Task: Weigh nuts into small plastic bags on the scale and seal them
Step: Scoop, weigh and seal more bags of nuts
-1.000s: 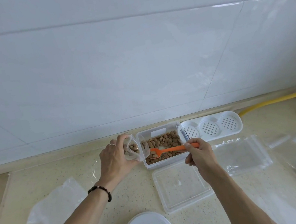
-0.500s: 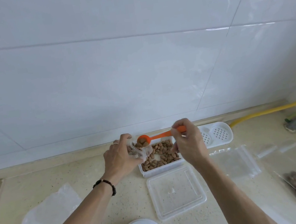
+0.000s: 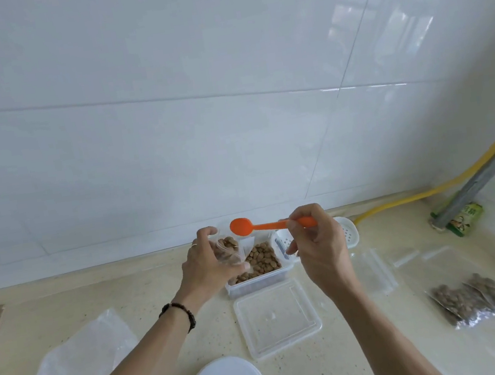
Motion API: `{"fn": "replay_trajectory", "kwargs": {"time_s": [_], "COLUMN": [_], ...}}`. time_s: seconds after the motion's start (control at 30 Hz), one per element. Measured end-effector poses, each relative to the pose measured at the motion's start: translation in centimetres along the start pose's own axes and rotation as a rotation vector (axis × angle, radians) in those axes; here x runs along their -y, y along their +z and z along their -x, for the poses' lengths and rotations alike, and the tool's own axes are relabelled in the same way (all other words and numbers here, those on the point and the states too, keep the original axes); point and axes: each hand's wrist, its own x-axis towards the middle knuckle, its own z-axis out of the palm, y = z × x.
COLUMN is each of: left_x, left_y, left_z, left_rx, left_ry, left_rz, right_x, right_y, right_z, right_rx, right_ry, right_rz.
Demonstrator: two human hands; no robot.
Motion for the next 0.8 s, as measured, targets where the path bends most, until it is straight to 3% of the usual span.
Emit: {"fn": "replay_trajectory", "kwargs": {"time_s": [0.23,0.43,0.6,0.8], "left_x": [-1.9,-3.0,-2.3,-1.5], "left_y": [1.0,3.1,5.3,6.4], "left_z": [4.8,10.2,13.6,16.5], "left_rx": [0.004,0.081,0.24,0.371], "left_ry": [0.155,0.322,0.44,0.399], "left_rz": [-0.048,-0.097,-0.118,-0.101], "right_x": [-1.2,-8.3,-12.7,-13.9], "right_y": [-4.2,-6.7,-5.9,-4.2], "right_z": [5.9,16.4,24.8,28.2], "right_rx": [-0.389,-0.565,-0.667,-0.669], "right_ry": [0.311,0.689,0.939,0.963], "right_rz": [-0.275,-0.384,-0.44,-0.358]}}
